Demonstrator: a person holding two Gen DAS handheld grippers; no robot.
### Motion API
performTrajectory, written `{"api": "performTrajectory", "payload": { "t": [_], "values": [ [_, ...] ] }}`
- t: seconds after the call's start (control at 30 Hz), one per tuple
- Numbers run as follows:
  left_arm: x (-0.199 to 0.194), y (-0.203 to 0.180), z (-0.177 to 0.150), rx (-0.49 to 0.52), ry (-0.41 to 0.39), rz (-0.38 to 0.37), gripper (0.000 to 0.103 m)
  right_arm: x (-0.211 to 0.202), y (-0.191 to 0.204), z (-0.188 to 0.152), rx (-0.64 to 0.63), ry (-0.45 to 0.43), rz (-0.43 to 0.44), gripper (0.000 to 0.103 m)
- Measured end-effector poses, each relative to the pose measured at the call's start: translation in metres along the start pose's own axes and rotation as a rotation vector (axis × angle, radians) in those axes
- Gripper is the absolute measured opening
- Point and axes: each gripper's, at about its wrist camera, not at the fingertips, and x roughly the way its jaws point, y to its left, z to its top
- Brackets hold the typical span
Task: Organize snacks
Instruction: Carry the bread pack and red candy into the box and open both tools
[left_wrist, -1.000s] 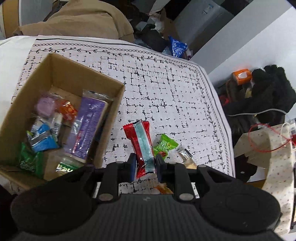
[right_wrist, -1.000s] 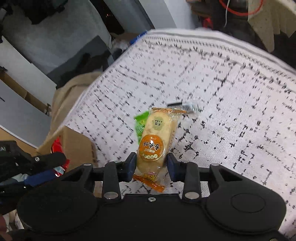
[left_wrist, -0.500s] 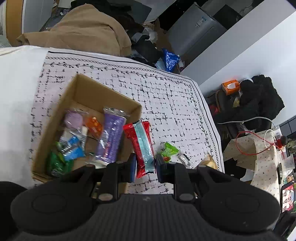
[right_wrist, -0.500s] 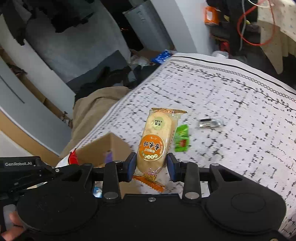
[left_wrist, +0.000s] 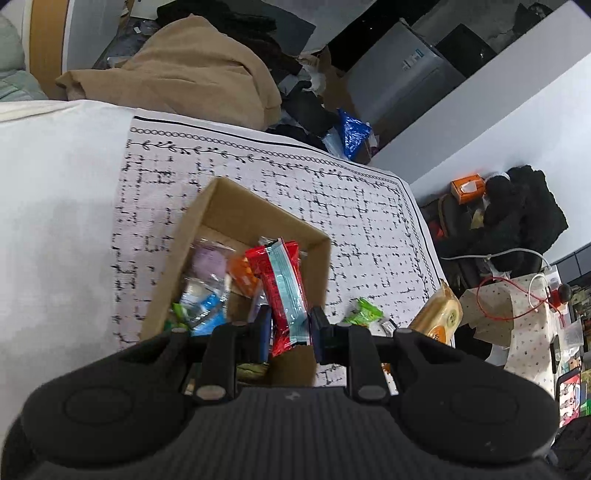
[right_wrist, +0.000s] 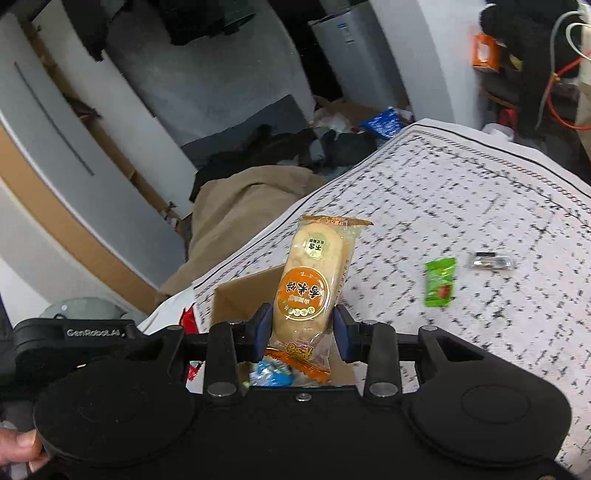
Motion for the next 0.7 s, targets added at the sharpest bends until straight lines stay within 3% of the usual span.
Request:
{"api": "performTrajectory", "payload": {
  "t": [0.5, 0.7],
  "values": [
    [0.003, 0.023, 0.000, -0.018, 0.038, -0.007, 0.022, 0.016, 0.033, -0.013, -0.047, 0.034, 0.033, 0.035],
    [0.003, 0.028, 0.001, -0.046, 0.045, -0.008, 0.027, 0.023, 0.038, -0.016, -0.053, 0.050, 0.042, 0.035]
  ]
}}
